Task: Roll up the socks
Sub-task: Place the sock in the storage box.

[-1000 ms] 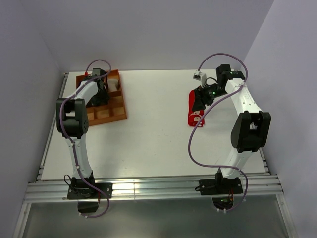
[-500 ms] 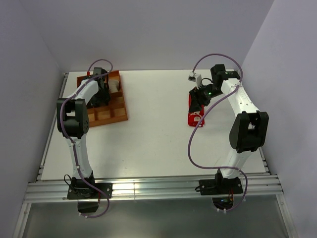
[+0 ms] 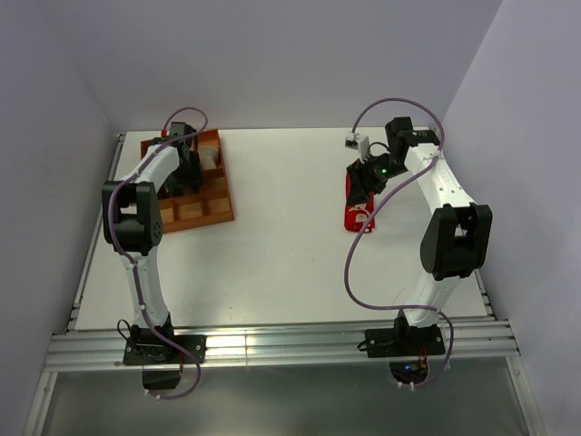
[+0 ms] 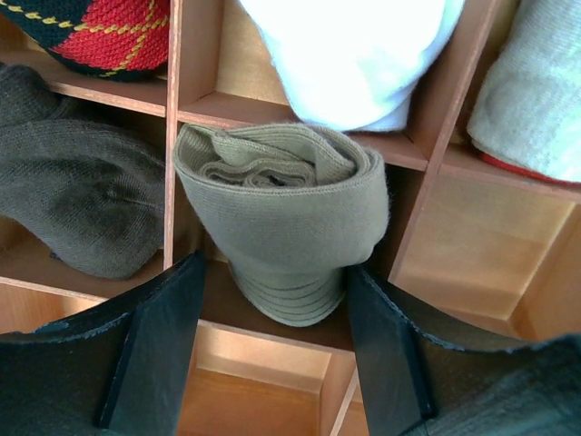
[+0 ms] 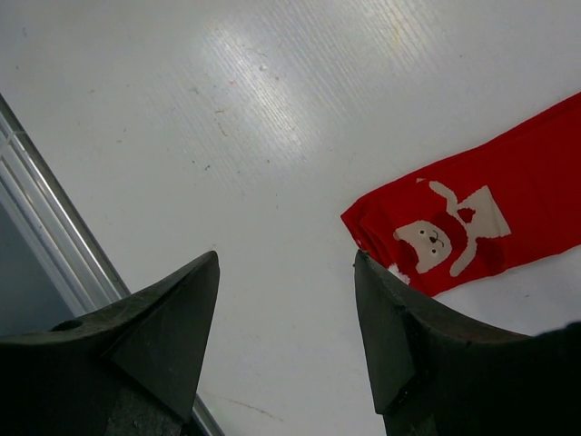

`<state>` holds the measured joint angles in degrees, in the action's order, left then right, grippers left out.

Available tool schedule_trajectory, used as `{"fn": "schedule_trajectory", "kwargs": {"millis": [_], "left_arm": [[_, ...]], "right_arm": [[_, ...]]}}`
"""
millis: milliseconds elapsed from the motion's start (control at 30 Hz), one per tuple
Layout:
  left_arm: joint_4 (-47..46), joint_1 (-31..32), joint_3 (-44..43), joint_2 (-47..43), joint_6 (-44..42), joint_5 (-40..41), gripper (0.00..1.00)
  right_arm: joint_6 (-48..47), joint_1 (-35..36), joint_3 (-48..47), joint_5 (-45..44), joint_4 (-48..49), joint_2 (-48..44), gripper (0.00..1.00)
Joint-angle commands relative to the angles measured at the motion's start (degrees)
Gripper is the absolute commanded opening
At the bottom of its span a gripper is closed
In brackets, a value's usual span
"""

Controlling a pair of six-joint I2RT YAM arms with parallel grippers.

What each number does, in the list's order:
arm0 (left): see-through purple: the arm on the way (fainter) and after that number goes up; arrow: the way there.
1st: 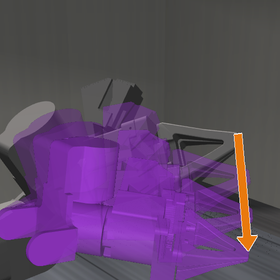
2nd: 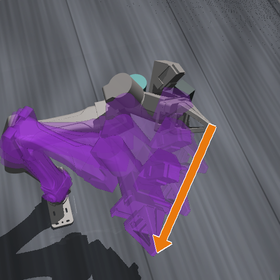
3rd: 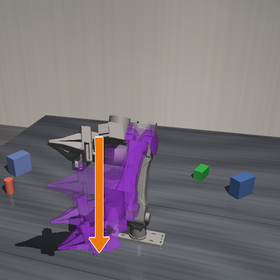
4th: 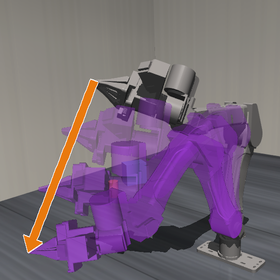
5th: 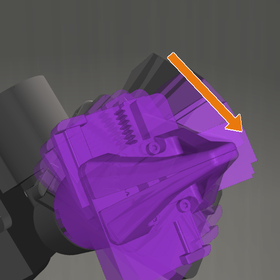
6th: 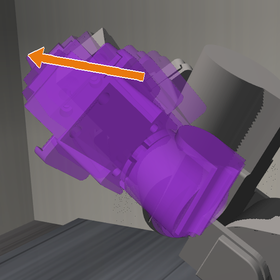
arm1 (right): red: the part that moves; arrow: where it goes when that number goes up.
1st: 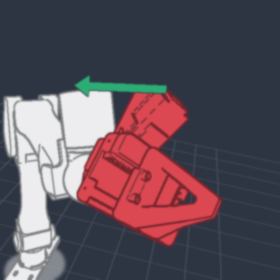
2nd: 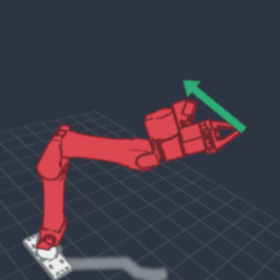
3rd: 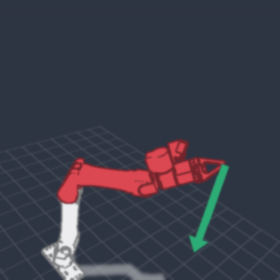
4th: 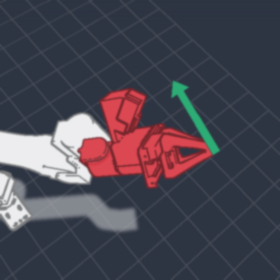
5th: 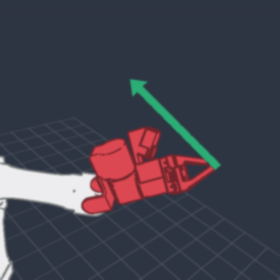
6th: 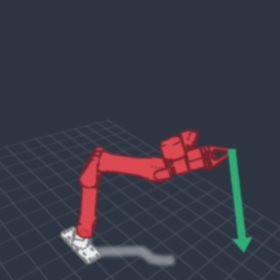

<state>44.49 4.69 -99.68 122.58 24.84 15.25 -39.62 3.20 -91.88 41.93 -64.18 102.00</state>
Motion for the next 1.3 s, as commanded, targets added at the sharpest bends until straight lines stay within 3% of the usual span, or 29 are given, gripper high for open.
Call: {"fn": "schedule_trajectory", "kwargs": {"millis": [0,267,600,1000,1267], "left_arm": [[1.39,0.41,-2.45,-3.49,-1.29,-2.68,0.68],[1.92,0.41,-5.08,-5.51,-2.07,-3.9,0.69],[1.05,0.41,-6.5,-9.98,-1.55,-6.1,0.68],[-16.17,9.37,10.46,-28.7,2.58,-9.26,0.66],[-27.78,16.14,19.16,-34.08,4.25,-7.69,0.67]], "right_arm": [[0.68,0.49,-2.34,-0.89,1.34,-1.8,0.68],[1.73,0.49,-0.85,-5.0,4.06,-2.68,0.68],[-0.46,0.49,7.48,-13.61,11.88,-5.14,0.68],[-13.46,3.12,26.02,-26.19,21.46,-13.21,0.66],[-20.76,4.09,32.99,-26.99,27.96,-15.86,0.69]]}}
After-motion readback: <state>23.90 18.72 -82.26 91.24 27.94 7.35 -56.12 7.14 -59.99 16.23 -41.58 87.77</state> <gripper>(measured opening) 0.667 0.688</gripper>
